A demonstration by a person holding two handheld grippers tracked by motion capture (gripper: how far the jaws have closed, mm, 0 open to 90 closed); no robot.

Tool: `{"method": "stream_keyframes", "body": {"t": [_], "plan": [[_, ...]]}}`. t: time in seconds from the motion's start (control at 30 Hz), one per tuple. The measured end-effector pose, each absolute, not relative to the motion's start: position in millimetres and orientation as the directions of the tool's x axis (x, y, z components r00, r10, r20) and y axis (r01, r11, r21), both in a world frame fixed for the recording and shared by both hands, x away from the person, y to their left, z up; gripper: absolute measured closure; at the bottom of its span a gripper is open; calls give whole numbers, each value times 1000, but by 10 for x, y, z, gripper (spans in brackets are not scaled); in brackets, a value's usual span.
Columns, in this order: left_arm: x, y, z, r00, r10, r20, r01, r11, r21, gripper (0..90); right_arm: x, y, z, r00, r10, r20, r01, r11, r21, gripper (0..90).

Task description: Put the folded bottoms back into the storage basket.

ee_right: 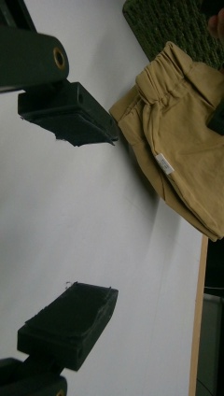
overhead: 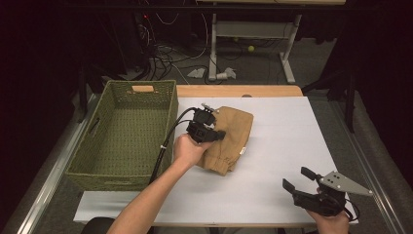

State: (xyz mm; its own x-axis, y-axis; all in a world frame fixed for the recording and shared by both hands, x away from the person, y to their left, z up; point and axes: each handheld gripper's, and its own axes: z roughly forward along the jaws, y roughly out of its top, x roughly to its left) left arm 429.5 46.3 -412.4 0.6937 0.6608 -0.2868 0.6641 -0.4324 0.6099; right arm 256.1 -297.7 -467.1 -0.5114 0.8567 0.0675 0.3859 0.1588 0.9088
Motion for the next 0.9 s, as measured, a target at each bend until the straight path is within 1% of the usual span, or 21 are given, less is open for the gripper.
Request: {"method": "stream_keyframes", "body": {"t": [0.9], "plan": [[4126,572,-3927,728,615,-302,631,-431,645,778,2557,-2976,-4670,-511,857,66,384,159,909,222]]}}
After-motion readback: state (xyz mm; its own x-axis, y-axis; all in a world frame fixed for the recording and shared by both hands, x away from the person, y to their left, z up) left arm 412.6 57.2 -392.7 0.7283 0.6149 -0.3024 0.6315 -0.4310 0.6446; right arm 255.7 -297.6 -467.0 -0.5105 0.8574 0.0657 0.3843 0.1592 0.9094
